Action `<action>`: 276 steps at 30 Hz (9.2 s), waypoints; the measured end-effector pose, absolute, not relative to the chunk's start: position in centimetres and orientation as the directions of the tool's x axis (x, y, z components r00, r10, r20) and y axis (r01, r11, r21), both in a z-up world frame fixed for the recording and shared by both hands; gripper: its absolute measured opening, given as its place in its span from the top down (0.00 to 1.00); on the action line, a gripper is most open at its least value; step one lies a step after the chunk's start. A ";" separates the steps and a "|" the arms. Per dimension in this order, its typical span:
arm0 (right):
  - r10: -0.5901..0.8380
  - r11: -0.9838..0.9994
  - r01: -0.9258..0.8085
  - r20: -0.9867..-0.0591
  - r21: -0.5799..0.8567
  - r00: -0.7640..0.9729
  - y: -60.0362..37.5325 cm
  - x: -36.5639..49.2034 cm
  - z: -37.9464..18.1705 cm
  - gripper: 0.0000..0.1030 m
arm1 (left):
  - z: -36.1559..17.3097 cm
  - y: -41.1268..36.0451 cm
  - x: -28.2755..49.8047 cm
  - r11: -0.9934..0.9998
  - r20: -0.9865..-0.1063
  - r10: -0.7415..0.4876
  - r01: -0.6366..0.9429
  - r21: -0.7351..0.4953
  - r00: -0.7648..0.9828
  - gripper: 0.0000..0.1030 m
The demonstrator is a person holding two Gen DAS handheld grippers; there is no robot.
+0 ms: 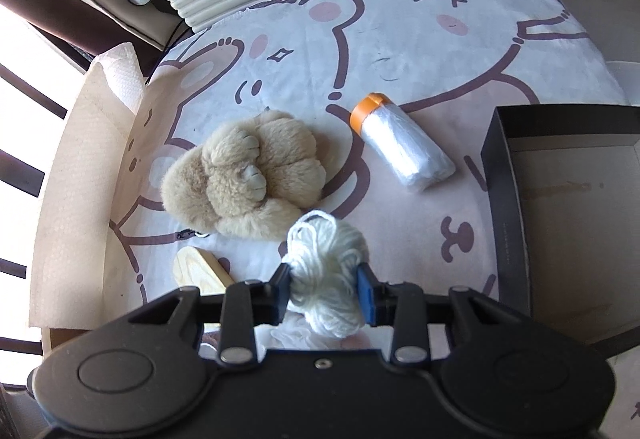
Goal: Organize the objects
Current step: 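Close the right gripper on the white yarn skein and lift it, then grasp the brown tape roll with the left gripper while the right gripper holds the yarn, then carry the yarn and tape roll over the open black box with both grippers, then open the left gripper to drop the tape roll while the right lowers the yarn into the box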
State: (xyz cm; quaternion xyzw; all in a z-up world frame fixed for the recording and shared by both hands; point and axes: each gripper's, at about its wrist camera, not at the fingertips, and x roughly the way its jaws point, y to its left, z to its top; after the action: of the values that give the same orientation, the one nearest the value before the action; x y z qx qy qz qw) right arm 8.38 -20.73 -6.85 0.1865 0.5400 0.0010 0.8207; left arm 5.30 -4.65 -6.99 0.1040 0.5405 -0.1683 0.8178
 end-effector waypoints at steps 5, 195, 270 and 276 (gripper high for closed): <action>0.184 0.942 0.173 -0.874 0.287 0.449 -20.8 6.9 -5.0 0.66 | -5.2 -4.2 4.7 0.938 -0.900 -0.163 0.346 -0.015 0.404 0.58; -0.057 0.997 0.079 -0.796 -0.011 0.602 -23.2 1.0 0.2 0.65 | -0.1 -6.4 4.3 0.975 -0.809 -0.140 0.221 -0.012 0.571 0.58; -0.040 0.918 0.382 -0.931 0.109 0.362 -40.9 1.3 -11.0 0.64 | -5.3 -24.1 5.8 0.794 -0.866 -0.340 0.605 -0.056 0.366 0.37; -0.044 0.952 0.303 -0.959 0.045 0.281 -39.0 2.5 -12.8 0.64 | -5.0 -20.5 7.8 0.876 -0.861 -0.300 0.476 -0.078 0.411 0.37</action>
State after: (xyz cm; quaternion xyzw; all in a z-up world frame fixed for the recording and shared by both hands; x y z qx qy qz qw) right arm 2.55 -39.04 -12.79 0.1100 0.5897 -0.1095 0.7926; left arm 7.77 -20.50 -4.97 0.0897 0.4903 -0.2322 0.8353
